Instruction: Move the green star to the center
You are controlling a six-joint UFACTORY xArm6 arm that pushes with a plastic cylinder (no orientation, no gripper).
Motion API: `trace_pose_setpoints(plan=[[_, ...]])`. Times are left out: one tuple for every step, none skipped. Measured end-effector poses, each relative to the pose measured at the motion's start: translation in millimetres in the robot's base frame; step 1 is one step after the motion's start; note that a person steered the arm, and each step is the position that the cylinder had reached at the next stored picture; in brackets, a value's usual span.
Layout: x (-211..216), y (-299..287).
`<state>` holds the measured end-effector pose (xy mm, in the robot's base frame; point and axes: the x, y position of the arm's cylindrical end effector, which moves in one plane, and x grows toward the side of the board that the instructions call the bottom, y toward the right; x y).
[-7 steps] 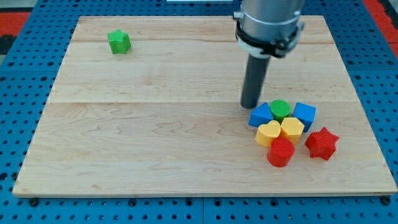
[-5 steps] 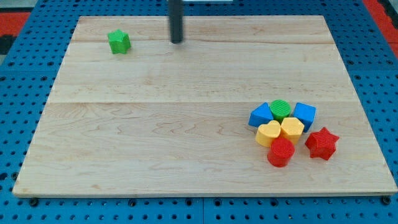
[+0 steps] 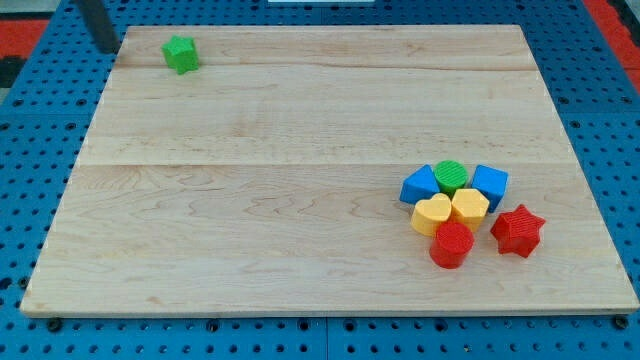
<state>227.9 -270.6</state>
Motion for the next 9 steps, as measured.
trace_pose_setpoints(plan=[[35, 104], [46, 199], [64, 232], [64, 232], [57, 234], [107, 271], [177, 277], [162, 222], [203, 285]])
